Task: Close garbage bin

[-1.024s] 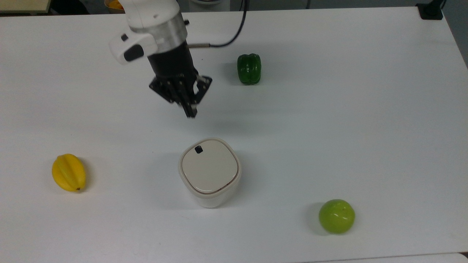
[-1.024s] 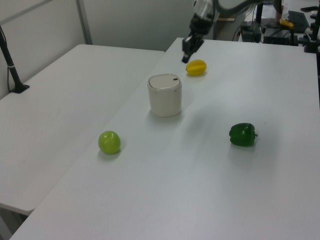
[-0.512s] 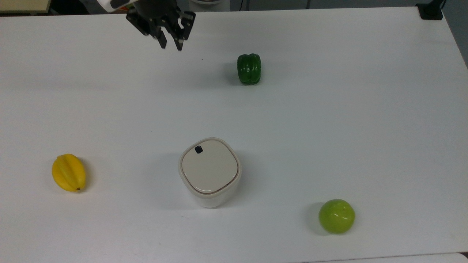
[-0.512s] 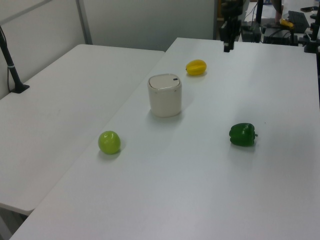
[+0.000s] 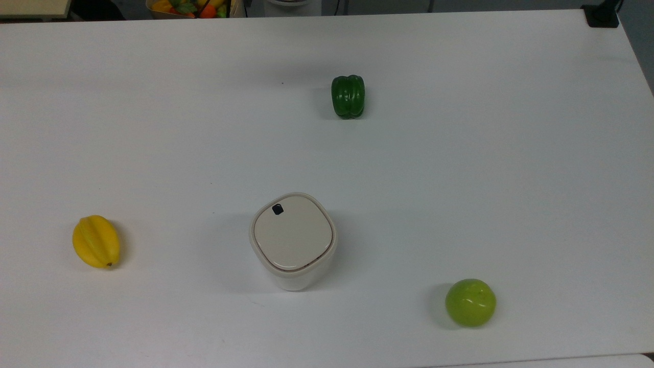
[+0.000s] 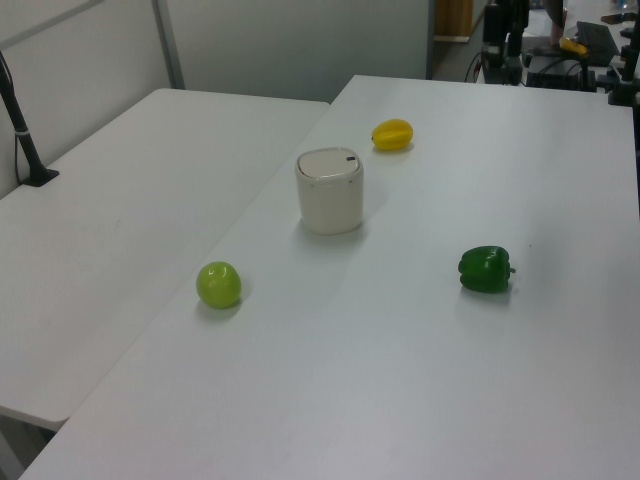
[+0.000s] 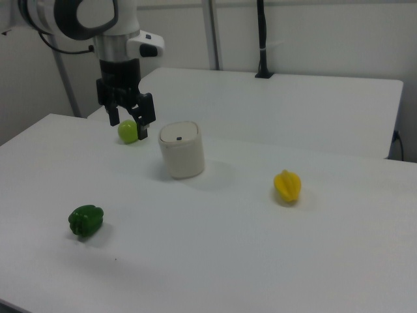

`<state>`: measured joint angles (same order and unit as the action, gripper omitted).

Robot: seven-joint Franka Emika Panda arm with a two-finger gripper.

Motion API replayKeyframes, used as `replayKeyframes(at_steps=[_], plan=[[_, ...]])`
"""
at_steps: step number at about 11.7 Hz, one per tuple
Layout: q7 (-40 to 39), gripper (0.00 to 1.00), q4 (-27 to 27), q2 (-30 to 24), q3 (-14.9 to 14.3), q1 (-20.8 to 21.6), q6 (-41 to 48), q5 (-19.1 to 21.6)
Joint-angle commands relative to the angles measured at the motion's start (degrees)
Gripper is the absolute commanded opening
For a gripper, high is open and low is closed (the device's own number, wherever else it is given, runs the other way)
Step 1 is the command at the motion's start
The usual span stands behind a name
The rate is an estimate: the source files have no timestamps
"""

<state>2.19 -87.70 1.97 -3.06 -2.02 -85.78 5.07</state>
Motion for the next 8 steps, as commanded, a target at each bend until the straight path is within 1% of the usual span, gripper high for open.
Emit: replayKeyframes(at_steps=[1, 8], plan=[[-1.5, 1.00, -7.2, -5.0, 0.1, 0.2, -1.0, -0.8], [-0.7, 1.00, -6.9, -5.8, 0.0, -1.1, -0.4, -0.6]])
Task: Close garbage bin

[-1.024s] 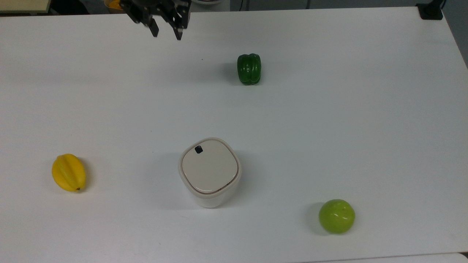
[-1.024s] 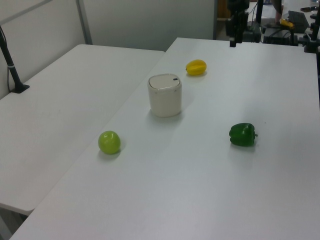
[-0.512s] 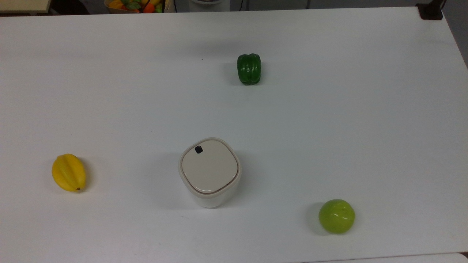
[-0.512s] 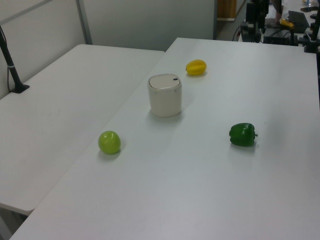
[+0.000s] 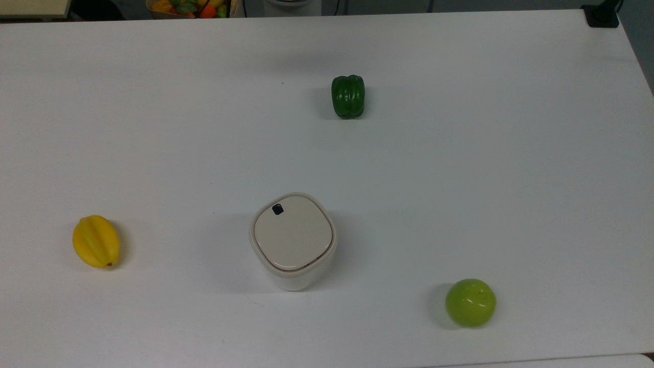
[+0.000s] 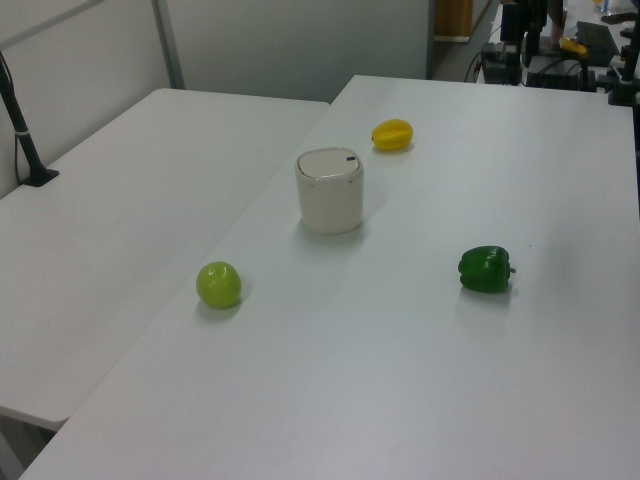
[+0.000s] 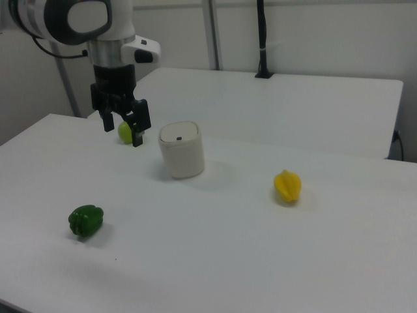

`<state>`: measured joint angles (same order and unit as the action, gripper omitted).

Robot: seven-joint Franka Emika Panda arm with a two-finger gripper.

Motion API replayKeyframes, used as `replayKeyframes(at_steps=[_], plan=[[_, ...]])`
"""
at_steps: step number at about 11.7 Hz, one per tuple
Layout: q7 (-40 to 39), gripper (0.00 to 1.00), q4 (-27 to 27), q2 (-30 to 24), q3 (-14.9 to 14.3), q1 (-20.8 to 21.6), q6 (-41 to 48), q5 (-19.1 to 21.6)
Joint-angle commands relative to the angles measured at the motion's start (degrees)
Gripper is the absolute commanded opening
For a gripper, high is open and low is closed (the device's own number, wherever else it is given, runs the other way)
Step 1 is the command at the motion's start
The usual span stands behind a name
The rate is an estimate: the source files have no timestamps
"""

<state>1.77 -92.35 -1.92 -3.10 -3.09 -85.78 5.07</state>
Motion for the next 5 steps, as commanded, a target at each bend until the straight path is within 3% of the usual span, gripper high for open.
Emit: replayKeyframes(at_steps=[1, 5], plan=[[-0.2, 1.00, -2.2, -2.0, 0.0, -0.1, -0.4, -0.6], [-0.1, 1.00, -1.4, -1.8, 0.0, -0.9, -0.4, -0.1]])
